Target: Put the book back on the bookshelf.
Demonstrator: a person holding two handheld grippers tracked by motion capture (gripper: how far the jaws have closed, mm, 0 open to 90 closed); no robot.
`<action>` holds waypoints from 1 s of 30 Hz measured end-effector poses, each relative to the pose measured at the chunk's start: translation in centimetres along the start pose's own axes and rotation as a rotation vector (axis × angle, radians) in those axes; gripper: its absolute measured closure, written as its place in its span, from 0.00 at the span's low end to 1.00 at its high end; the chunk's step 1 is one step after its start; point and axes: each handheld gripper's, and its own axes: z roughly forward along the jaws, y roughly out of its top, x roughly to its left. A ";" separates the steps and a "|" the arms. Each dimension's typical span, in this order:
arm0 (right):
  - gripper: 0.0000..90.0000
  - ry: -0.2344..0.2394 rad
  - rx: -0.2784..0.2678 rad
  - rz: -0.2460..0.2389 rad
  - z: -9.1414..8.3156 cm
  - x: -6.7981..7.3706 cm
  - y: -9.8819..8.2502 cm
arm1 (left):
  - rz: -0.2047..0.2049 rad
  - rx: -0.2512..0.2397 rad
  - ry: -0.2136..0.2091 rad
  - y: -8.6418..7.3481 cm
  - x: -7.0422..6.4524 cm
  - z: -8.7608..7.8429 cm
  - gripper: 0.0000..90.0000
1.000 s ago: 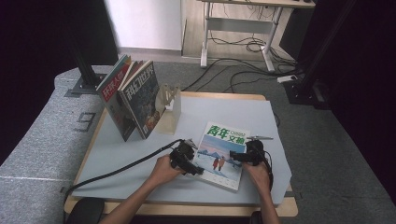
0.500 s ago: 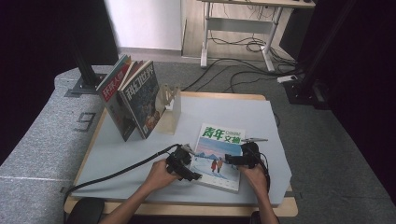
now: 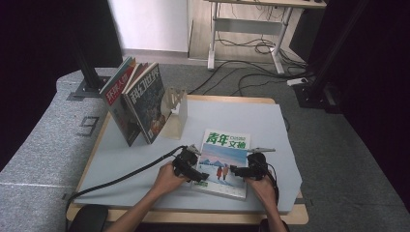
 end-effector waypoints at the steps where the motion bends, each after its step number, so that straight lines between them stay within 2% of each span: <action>1: 0.12 0.000 0.001 -0.001 0.0 0.1 0.0 | -0.001 0.002 0.000 -0.1 -0.1 -0.1 0.16; 9: 0.12 0.003 0.006 -0.031 -0.3 1.1 -0.4 | 0.000 0.016 0.004 -0.8 -0.6 -0.6 0.16; 17: 0.12 0.025 0.014 -0.070 -0.8 2.7 -1.4 | 0.008 0.027 -0.001 -2.7 -1.8 -1.8 0.16; 22: 0.12 0.021 0.018 -0.101 -1.4 3.9 -2.3 | 0.020 0.027 -0.028 -4.0 -2.7 -2.4 0.16; 27: 0.13 0.024 0.024 -0.115 -1.5 3.9 -2.3 | 0.054 0.026 -0.039 -4.0 -2.4 -2.5 0.16; 30: 0.17 0.045 0.018 -0.110 -1.7 3.3 -2.3 | 0.079 -0.001 -0.010 -3.7 -1.9 -2.5 0.17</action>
